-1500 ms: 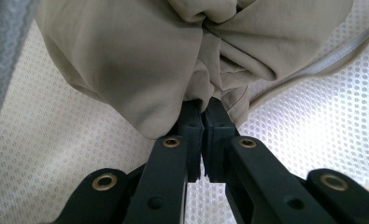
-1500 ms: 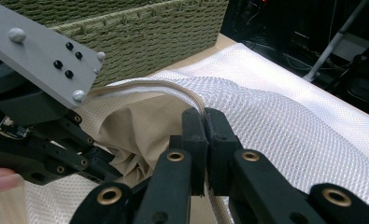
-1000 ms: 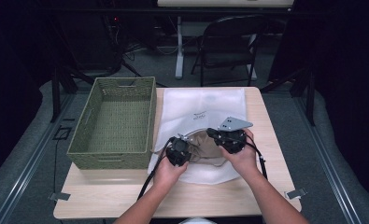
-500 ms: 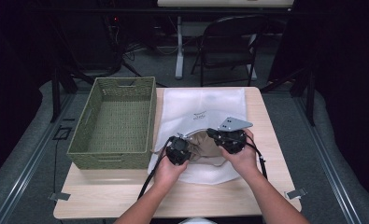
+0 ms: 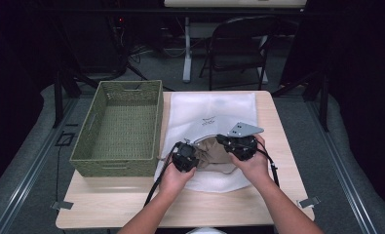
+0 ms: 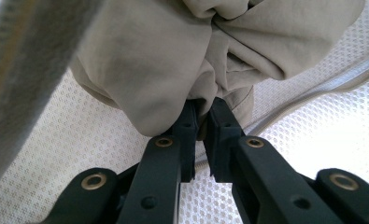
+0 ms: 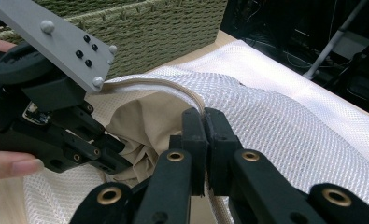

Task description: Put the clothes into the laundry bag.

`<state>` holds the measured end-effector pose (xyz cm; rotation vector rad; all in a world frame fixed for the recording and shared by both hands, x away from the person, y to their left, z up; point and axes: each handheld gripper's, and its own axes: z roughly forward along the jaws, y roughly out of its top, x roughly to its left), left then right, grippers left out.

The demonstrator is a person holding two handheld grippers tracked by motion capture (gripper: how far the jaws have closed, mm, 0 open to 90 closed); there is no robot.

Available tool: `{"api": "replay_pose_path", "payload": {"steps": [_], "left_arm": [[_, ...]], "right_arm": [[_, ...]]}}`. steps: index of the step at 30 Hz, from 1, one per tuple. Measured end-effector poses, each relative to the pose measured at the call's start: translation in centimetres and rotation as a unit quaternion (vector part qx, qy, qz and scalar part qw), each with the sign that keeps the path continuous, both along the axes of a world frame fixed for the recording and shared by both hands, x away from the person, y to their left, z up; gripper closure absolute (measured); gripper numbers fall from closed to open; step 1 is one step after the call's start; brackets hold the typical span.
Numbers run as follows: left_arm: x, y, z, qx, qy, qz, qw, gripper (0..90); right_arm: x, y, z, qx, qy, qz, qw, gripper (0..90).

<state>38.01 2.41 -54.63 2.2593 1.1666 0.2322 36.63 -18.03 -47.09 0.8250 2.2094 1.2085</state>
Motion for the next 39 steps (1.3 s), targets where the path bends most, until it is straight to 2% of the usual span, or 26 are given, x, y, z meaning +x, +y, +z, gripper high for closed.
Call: {"api": "replay_pose_path", "payload": {"steps": [5,17,20,24,26,33,39], "left_arm": [[-0.2,0.2,0.3,-0.002,0.006,-0.003,1.0,79.5],[-1.1,1.0,1.1,0.005,-0.005,-0.012,0.9999,71.9],[-1.5,1.3,1.3,0.007,-0.001,-0.012,0.9999,71.2],[-2.1,1.9,1.4,0.008,-0.01,-0.014,0.9998,68.8],[-2.4,2.2,1.5,0.01,-0.008,-0.013,0.9998,68.3],[-3.3,2.8,1.2,0.012,-0.002,-0.025,0.9996,66.2],[-4.1,3.3,1.3,0.01,-0.006,-0.039,0.9992,63.8]], "right_arm": [[0.0,-0.1,-0.1,-0.002,0.0,0.0,1.0,87.8],[-0.2,-0.5,-0.7,-0.01,0.007,-0.002,0.9999,87.7],[-0.3,-0.6,-0.8,-0.012,0.01,-0.001,0.9999,87.6],[-0.4,-0.8,-1.1,-0.015,0.013,-0.001,0.9998,87.5],[-0.5,-0.8,-1.3,-0.014,0.013,-0.002,0.9998,87.5],[-0.7,-0.7,-1.8,-0.028,0.021,-0.001,0.9994,86.9],[-0.7,-0.6,-2.3,-0.038,0.028,-0.001,0.9989,86.5]]}}
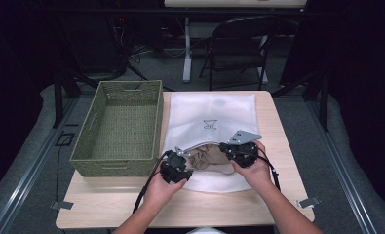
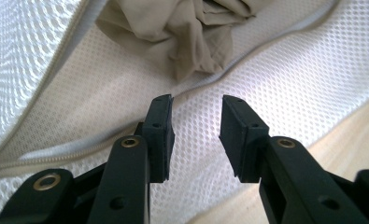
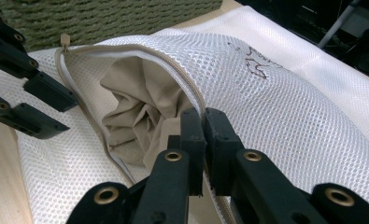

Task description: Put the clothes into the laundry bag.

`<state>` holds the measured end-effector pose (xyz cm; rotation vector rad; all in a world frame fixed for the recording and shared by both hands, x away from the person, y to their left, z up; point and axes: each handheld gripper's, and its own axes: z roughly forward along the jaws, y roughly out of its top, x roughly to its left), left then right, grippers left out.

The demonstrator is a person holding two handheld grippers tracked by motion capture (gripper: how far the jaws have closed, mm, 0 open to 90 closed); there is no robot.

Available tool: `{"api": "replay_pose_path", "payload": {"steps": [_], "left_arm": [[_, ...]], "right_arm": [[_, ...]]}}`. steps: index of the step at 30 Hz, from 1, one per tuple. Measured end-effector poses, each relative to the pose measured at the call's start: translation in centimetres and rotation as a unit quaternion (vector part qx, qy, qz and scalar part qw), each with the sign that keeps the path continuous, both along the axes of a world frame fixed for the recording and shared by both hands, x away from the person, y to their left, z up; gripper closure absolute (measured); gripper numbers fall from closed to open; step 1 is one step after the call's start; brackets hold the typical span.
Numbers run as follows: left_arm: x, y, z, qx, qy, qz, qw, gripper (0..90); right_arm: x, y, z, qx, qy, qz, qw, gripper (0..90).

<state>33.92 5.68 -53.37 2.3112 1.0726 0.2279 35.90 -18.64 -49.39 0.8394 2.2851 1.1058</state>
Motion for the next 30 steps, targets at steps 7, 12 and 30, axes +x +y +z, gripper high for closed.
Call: {"api": "replay_pose_path", "payload": {"steps": [7,12,30], "left_arm": [[-1.0,1.2,0.3,-0.014,0.007,-0.002,0.9999,62.0],[-1.6,1.7,0.4,-0.01,0.003,-0.011,0.9999,58.9],[-1.8,2.3,0.2,-0.03,-0.018,-0.001,0.9994,48.8]], "right_arm": [[-0.4,0.0,0.0,-0.008,0.002,0.001,1.0,80.7],[-1.0,-0.2,0.2,-0.007,0.004,0.009,0.9999,75.5],[-4.1,-2.6,-0.2,0.003,0.017,0.0,0.9999,62.4]]}}
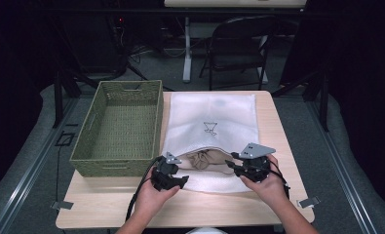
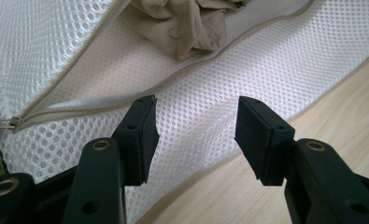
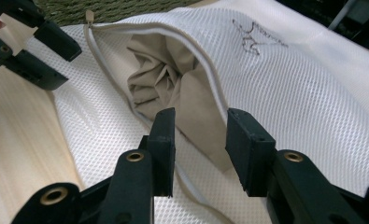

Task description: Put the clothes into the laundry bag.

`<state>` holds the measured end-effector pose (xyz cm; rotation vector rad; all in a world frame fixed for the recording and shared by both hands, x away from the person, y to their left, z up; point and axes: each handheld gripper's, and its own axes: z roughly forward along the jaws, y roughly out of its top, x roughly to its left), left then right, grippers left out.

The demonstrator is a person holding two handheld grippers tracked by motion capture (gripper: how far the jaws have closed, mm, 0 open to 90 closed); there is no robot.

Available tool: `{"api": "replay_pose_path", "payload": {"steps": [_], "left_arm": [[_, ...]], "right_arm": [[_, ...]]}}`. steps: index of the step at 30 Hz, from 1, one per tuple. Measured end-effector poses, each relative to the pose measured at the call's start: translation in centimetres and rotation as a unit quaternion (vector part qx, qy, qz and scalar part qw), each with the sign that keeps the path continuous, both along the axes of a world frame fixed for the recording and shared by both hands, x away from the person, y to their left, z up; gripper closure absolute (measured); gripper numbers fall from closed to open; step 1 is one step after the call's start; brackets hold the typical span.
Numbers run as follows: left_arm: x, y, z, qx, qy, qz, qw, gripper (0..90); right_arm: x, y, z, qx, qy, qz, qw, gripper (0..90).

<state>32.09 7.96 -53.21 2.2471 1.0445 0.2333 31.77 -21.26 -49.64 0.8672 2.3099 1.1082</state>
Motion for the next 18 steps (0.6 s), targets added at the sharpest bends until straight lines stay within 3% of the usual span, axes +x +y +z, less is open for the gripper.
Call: {"api": "replay_pose_path", "payload": {"steps": [6,13,18], "left_arm": [[0.1,0.3,-0.1,-0.004,0.01,-0.004,0.9999,48.3],[0.2,0.6,-0.1,-0.003,0.001,0.006,1.0,48.8],[0.3,0.7,0.1,-0.01,-0.004,0.007,0.9999,50.4]], "right_arm": [[-0.6,-0.9,-0.2,0.0,0.004,-0.011,0.9999,57.4],[-1.6,-2.7,-0.5,-0.008,0.008,-0.033,0.9994,54.2],[-1.9,-4.1,-1.1,0.003,0.015,-0.058,0.9982,51.2]]}}
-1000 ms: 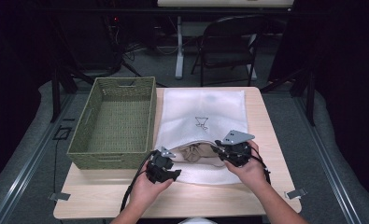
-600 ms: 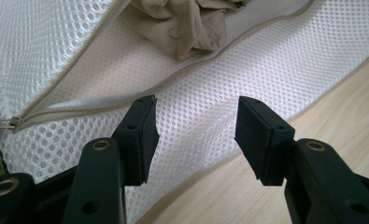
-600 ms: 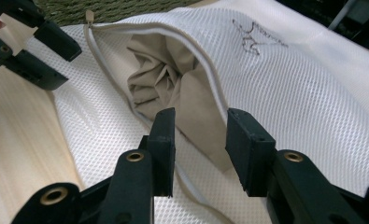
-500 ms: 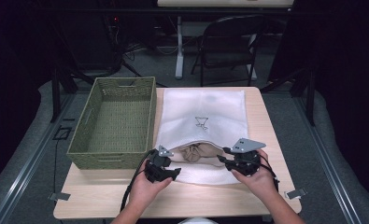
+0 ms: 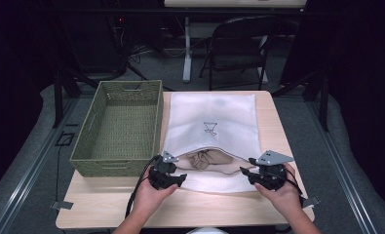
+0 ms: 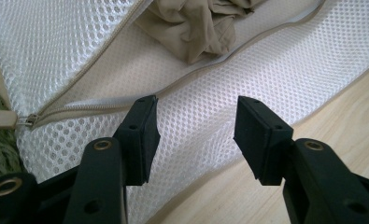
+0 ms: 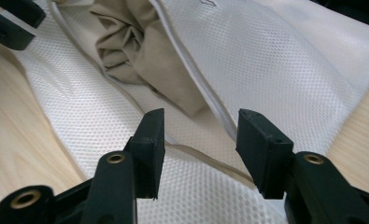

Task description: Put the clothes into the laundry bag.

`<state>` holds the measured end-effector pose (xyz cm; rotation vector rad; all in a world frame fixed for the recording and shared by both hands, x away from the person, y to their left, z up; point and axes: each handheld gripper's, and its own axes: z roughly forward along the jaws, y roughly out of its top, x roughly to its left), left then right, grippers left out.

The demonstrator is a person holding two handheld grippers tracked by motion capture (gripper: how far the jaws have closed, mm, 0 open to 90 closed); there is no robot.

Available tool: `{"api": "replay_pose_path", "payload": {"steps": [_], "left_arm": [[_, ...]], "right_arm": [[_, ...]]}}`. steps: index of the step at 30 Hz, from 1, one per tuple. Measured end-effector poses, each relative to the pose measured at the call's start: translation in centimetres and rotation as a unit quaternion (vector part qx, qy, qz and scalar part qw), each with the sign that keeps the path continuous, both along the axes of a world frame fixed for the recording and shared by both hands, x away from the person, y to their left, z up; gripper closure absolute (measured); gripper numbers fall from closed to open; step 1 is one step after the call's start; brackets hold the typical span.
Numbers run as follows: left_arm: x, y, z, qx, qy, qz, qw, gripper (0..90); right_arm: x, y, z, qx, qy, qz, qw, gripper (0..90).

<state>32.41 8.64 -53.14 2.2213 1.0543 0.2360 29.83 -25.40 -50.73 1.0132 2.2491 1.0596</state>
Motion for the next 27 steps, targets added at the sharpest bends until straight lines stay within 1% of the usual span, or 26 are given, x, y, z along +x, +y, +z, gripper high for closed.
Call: {"api": "replay_pose_path", "payload": {"steps": [2,4,5,6,8,12,15,19,22,24,26,27], "left_arm": [[0.1,0.0,0.0,-0.006,0.0,0.0,1.0,50.8],[0.2,0.0,0.0,-0.005,0.0,-0.002,1.0,50.7],[0.3,-0.1,0.0,-0.004,0.001,-0.001,1.0,50.6],[0.3,-0.1,0.0,-0.003,-0.001,-0.004,1.0,50.1],[0.4,-0.2,-0.1,-0.003,0.002,-0.003,1.0,49.6],[0.6,-0.3,-0.1,0.001,0.001,-0.008,1.0,48.1],[0.6,-0.4,-0.2,0.0,0.001,-0.006,1.0,47.8],[0.7,-0.4,-0.1,0.002,-0.003,-0.009,1.0,47.9],[0.8,-0.4,0.0,0.0,-0.002,-0.007,1.0,47.8],[1.0,-0.4,0.1,-0.002,-0.005,-0.011,0.9999,47.9],[1.0,-0.5,0.0,-0.004,-0.004,-0.011,0.9999,47.9],[1.1,-0.6,0.0,-0.004,-0.003,-0.012,0.9999,47.9]], "right_arm": [[-0.1,-0.6,-0.3,0.008,0.0,-0.014,0.9999,49.9],[-0.1,-1.1,-0.5,0.012,0.005,-0.029,0.9995,47.8],[-0.2,-1.4,-0.6,0.012,0.008,-0.033,0.9993,47.8],[-0.2,-1.6,-0.8,0.015,0.009,-0.038,0.9991,47.8],[-0.3,-2.0,-1.0,0.022,0.014,-0.045,0.9986,47.6],[-0.5,-2.6,-1.5,0.021,0.013,-0.054,0.9982,46.3],[-0.5,-3.0,-1.9,0.014,0.02,-0.058,0.998,45.5],[-0.5,-3.4,-2.4,0.022,0.029,-0.071,0.9968,43.1],[-0.4,-3.8,-2.6,0.02,0.039,-0.081,0.9958,43.1],[-0.5,-4.1,-2.8,0.027,0.045,-0.089,0.9946,42.9],[-0.5,-4.5,-2.8,0.026,0.05,-0.097,0.9937,42.5],[-0.5,-4.6,-3.0,0.032,0.052,-0.098,0.9933,42.0]]}}
